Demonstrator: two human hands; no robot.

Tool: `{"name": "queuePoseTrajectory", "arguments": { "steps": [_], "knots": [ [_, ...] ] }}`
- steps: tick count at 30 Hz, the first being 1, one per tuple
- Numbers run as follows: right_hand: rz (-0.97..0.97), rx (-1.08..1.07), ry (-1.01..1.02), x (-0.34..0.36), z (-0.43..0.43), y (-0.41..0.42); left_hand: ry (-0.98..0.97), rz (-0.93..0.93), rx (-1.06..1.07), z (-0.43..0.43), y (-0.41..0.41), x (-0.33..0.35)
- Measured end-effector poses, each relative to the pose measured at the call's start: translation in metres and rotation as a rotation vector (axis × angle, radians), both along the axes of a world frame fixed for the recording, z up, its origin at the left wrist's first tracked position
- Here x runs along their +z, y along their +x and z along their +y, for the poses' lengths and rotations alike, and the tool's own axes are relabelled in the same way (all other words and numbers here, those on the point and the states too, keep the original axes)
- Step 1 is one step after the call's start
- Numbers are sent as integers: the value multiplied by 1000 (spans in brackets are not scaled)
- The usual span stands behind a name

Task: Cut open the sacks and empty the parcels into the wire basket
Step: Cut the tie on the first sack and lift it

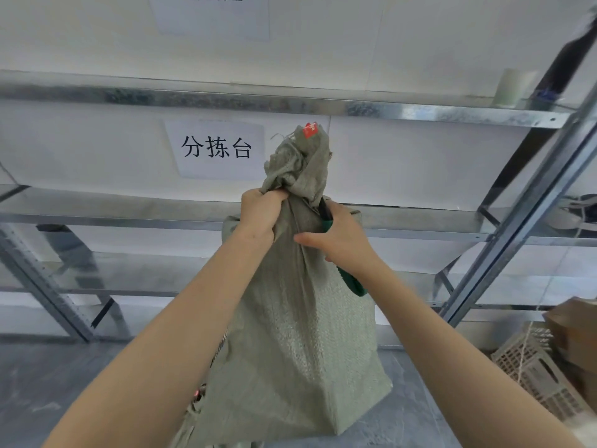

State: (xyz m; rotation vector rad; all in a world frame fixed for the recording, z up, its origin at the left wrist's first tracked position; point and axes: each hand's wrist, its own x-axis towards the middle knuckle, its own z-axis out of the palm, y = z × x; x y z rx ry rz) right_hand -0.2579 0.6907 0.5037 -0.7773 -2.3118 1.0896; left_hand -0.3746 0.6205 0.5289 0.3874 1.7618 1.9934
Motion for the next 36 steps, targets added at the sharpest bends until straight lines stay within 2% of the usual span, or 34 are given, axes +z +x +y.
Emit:
{"name": "queuePoseTrajectory", "arguments": {
  "steps": [4, 11, 14, 18, 23, 32, 36],
  "knots": [
    [-44, -44, 134, -1, -5, -8, 15, -106, -49, -1, -1, 2],
    [97, -188, 146, -7, -7, -13, -6, -113, -153, -6, 3, 0],
    [164, -176, 136, -4, -4, -16, -9, 8, -171, -9, 4, 5],
    [299, -178, 40, 6, -1, -22, -161, 335, -120, -13, 7, 11],
    [315, -200, 3, 7, 6, -35, -264, 600, -89, -14, 14, 3],
    [267, -208, -155, 9, 17, -48, -295, 801, 3, -19, 24, -32],
    [284, -210, -231, 14, 25, -50, -298, 950, 136, -30, 40, -49]
  ]
}}
